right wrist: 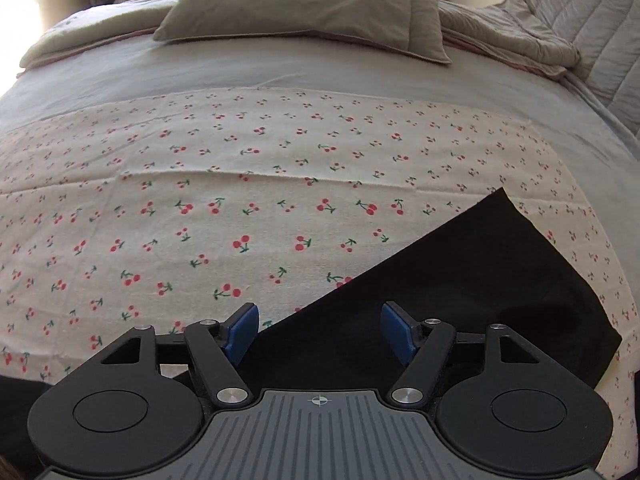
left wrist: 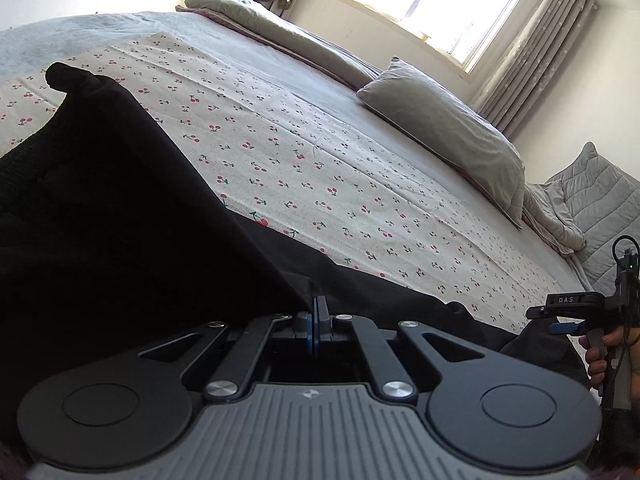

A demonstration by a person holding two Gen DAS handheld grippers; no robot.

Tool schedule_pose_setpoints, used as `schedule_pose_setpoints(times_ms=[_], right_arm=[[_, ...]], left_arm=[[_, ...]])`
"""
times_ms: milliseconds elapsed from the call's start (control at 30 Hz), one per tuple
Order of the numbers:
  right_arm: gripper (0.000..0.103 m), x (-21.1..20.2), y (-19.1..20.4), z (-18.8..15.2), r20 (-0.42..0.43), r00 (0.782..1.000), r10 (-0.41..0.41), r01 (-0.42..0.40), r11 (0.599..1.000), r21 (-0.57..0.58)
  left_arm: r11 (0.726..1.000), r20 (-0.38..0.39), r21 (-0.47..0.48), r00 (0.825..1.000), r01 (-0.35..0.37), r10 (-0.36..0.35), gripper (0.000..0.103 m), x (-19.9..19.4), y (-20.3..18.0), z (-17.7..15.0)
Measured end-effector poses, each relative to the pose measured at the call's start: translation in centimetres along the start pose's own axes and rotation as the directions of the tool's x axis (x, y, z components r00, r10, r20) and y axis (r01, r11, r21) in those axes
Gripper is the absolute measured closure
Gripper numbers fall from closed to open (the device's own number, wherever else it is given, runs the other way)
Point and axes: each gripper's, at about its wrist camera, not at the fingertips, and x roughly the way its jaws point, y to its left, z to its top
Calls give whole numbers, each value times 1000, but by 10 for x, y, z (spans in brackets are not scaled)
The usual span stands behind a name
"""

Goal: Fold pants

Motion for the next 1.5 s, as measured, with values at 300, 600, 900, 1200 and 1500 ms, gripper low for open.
schedule_pose_setpoints(times_ms=[300, 600, 900, 1200, 1500], right_arm=[[28, 33, 4, 11, -21, 997, -72, 73, 995, 73], [103, 18, 8, 2, -9, 986, -169, 169, 986, 6], [103, -75, -38, -27, 161, 977, -139, 128, 989, 75], [103, -179, -90, -111, 293, 956, -26, 2, 996, 84], [103, -204, -115, -207, 260, 963, 67, -78, 997, 30]], left_arm=[[1000, -5, 11, 1000, -12, 12, 102, 3, 0, 0], [1000, -6, -3, 1000, -17, 17, 102, 1, -3, 0], [1000, 46, 16, 999, 23, -23, 102, -25, -5, -2], [995, 65, 33, 994, 90, -92, 102, -77, -6, -12], [994, -49, 99, 998, 53, -48, 102, -104, 6, -54]])
